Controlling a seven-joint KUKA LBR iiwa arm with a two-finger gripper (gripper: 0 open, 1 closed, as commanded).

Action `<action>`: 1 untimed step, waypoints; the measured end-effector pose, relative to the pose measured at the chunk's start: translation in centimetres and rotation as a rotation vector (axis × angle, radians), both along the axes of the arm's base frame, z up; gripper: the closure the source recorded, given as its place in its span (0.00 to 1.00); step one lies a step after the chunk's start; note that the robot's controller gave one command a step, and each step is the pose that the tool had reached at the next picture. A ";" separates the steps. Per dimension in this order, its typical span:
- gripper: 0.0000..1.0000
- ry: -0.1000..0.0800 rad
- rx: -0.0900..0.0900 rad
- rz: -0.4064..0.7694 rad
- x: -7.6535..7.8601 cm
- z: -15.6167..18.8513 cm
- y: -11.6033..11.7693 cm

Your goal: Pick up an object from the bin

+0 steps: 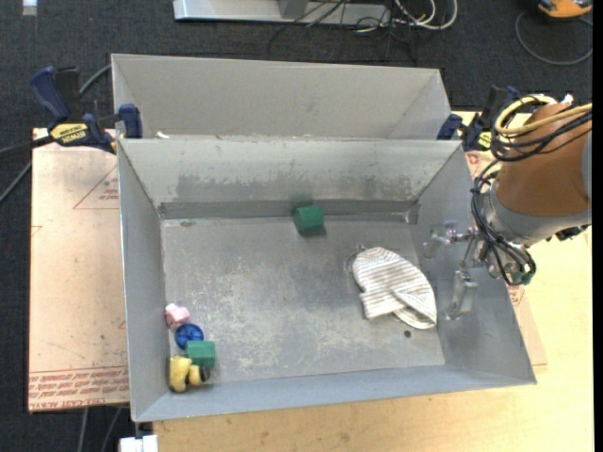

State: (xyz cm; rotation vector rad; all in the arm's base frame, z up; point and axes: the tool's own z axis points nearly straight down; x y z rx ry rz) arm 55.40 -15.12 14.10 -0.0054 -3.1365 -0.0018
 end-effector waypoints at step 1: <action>0.00 -0.007 -0.001 0.004 0.2 0.5 0.1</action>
Offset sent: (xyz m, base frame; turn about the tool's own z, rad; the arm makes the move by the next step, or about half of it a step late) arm -0.0146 0.0465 -0.0685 -0.0016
